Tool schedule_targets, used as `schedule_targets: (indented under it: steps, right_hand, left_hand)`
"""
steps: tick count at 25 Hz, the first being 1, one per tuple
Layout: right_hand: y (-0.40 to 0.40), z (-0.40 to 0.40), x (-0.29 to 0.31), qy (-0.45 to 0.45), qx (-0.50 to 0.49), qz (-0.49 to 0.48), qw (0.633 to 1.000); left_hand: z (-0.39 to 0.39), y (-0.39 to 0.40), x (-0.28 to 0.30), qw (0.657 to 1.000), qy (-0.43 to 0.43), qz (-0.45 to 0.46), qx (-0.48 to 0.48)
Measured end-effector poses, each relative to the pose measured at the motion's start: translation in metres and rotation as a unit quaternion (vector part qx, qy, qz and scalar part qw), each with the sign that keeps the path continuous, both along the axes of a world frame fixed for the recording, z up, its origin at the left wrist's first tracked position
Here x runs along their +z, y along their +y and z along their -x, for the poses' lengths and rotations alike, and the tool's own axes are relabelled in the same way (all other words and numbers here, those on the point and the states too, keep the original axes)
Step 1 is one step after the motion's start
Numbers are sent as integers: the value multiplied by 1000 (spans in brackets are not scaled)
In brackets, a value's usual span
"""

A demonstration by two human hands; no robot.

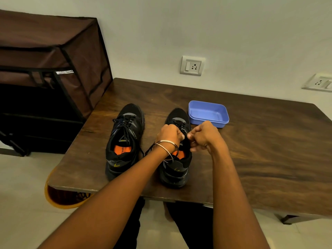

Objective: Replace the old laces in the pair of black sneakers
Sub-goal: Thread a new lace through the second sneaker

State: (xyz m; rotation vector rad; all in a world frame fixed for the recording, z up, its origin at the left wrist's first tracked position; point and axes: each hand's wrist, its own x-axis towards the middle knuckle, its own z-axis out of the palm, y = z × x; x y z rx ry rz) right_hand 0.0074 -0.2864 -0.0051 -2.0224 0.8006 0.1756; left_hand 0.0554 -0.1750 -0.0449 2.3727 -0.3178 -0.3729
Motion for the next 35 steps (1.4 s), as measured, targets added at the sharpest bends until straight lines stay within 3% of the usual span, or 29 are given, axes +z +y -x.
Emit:
schedule_targets:
  steps: [4, 7, 11, 14, 16, 18, 19, 20, 21, 23, 26, 29, 33, 35]
  right_hand:
    - [0, -3, -8, -4, -28, -15, 999]
    - [3, -9, -11, 10, -30, -13, 999]
    - [-4, -15, -13, 8, -39, -6, 999]
    - [-13, -8, 0, -92, -100, 16, 991]
    - [-15, 1, 19, -213, -197, -90, 953]
    - [-18, 13, 36, -303, -273, -285, 867]
    - [-19, 17, 44, -328, -286, -319, 842]
    - [-18, 19, 46, -331, -279, -297, 851]
    - [-18, 20, 44, -319, -242, -231, 887]
    - [-17, 17, 34, -243, -100, -17, 965]
    - [-13, 11, 14, -57, 123, 147, 980]
    - [-13, 6, 6, 5, 144, 133, 981]
    - [-18, 11, 20, -119, -26, 31, 992]
    - [-20, 19, 33, -225, -143, -96, 959]
  left_hand:
    - [0, 7, 6, 999, 9, 38, -3]
    - [-1, 27, 24, 996, 4, 37, -77]
    - [-6, 36, 34, 985, -68, -82, -135]
    - [-6, 36, 38, 969, -122, -163, -137]
    - [-6, 37, 39, 958, -148, -199, -147]
    - [-5, 38, 40, 948, -181, -218, -147]
    - [-5, 39, 40, 944, -195, -222, -146]
    - [-5, 39, 40, 942, -204, -224, -146]
    - [-6, 39, 40, 941, -208, -224, -149]
    - [-6, 38, 39, 939, -212, -222, -152]
    - [-7, 39, 37, 939, -216, -225, -146]
    - [-9, 40, 34, 942, -199, -229, -144]
    - [-13, 44, 31, 951, -167, -222, -137]
    - [-14, 45, 28, 955, -156, -213, -132]
